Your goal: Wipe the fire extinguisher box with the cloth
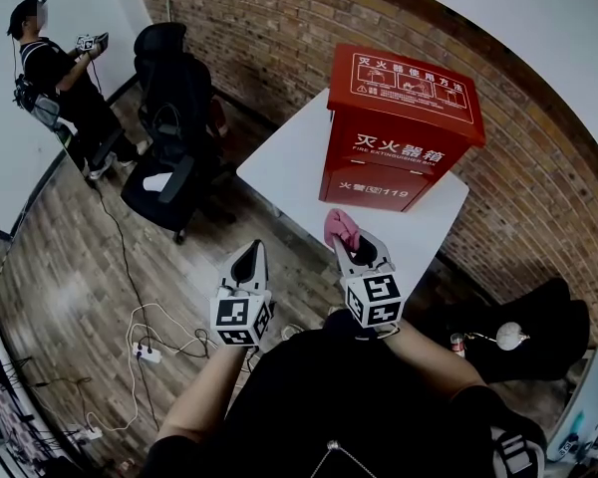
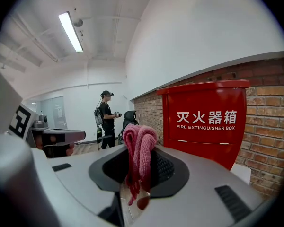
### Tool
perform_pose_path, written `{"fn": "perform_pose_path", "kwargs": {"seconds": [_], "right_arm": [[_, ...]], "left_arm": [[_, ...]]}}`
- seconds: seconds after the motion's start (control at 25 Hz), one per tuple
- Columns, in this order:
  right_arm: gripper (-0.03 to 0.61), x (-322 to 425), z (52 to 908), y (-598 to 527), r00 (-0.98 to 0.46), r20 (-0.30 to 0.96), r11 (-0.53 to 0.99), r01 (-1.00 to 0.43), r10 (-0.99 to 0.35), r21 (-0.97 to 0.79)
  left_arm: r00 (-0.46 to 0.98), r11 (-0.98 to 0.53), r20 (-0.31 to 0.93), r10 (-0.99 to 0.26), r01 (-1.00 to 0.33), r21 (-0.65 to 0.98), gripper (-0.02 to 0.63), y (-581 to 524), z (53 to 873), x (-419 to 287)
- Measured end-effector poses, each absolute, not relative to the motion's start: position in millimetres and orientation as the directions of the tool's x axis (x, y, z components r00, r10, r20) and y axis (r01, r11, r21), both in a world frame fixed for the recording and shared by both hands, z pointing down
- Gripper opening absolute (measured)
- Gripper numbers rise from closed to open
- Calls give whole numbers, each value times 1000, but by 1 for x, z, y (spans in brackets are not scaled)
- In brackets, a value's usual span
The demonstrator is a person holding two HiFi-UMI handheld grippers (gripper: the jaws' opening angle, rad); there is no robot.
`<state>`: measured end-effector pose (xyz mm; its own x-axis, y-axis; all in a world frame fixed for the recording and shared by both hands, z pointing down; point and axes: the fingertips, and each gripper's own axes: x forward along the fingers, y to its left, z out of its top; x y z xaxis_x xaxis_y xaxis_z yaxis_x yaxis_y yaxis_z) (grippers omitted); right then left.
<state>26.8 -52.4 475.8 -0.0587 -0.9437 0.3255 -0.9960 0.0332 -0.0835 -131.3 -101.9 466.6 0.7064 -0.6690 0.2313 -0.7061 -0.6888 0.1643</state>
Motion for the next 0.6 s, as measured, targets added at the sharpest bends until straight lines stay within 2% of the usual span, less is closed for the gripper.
{"fn": "perform_pose_path", "kwargs": {"seconds": [0.6], "right_arm": [[110,21,480,-43,-48,332,23,-997,-942,-78]], "left_arm": [[701,-683,223,-677,-712,167,28,-96,466,-139]]}}
